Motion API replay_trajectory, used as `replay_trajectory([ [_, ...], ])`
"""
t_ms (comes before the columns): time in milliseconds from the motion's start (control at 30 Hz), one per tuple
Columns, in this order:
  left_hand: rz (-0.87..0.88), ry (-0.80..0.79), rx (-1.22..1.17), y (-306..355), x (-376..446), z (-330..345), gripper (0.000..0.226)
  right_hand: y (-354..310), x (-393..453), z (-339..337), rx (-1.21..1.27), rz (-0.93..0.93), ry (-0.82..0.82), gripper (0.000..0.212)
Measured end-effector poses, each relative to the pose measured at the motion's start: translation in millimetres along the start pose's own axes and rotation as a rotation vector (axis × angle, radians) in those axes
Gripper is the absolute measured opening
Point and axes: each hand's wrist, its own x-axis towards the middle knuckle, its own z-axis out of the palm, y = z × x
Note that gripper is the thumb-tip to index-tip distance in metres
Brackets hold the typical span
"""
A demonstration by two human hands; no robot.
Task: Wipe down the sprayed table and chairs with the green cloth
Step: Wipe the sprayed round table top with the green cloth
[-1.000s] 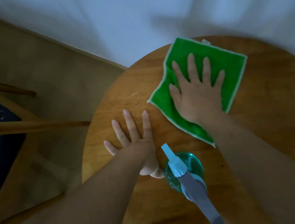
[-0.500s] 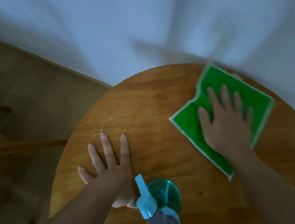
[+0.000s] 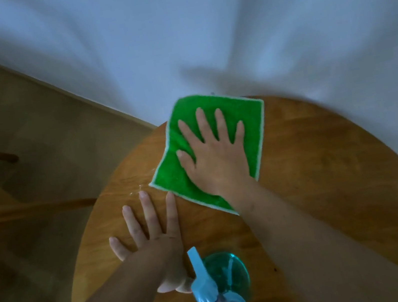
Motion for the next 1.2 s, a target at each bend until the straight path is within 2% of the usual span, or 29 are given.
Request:
replay_trajectory([
  [67, -0.026, 0.01, 0.012, 2, 1, 0, 0.147, 5, 3, -1, 0.004, -0.082, 0.001, 0.061],
  [133, -0.043, 0.027, 0.014, 3, 2, 2, 0.146, 27, 4, -4, 0.028, -0.066, 0.026, 0.061],
  [267, -0.057, 0.044, 0.023, 2, 3, 4, 0.15, 90, -4, -8, 0.068, 0.19, 0.052, 0.065],
  [433, -0.039, 0.027, 0.002, 0, 5, 5, 0.146, 158, -74, -5, 0.093, 0.518, 0.086, 0.068],
  [600, -0.02, 0.005, -0.016, 1, 5, 3, 0.141, 167, -137, 3, 0.183, 0.897, 0.116, 0.077],
  [733, 0.004, -0.006, -0.015, 2, 2, 0, 0.137, 151, -118, -1, 0.205, 0.976, 0.083, 0.082],
  [833, -0.016, 0.005, -0.002, 2, 4, 1, 0.136, 125, -84, -1, 0.145, 0.837, 0.046, 0.078],
  [1067, -0.078, 0.137, 0.01, -1, 15, 15, 0.148, 13, -28, 5, -0.013, 0.041, -0.017, 0.062],
  [1133, -0.092, 0.138, 0.013, -2, 16, 15, 0.151, 11, -31, 5, -0.024, -0.093, -0.022, 0.059],
  [1200, -0.092, 0.101, 0.023, -1, 18, 14, 0.158, 30, -35, 2, 0.001, -0.133, -0.024, 0.058],
])
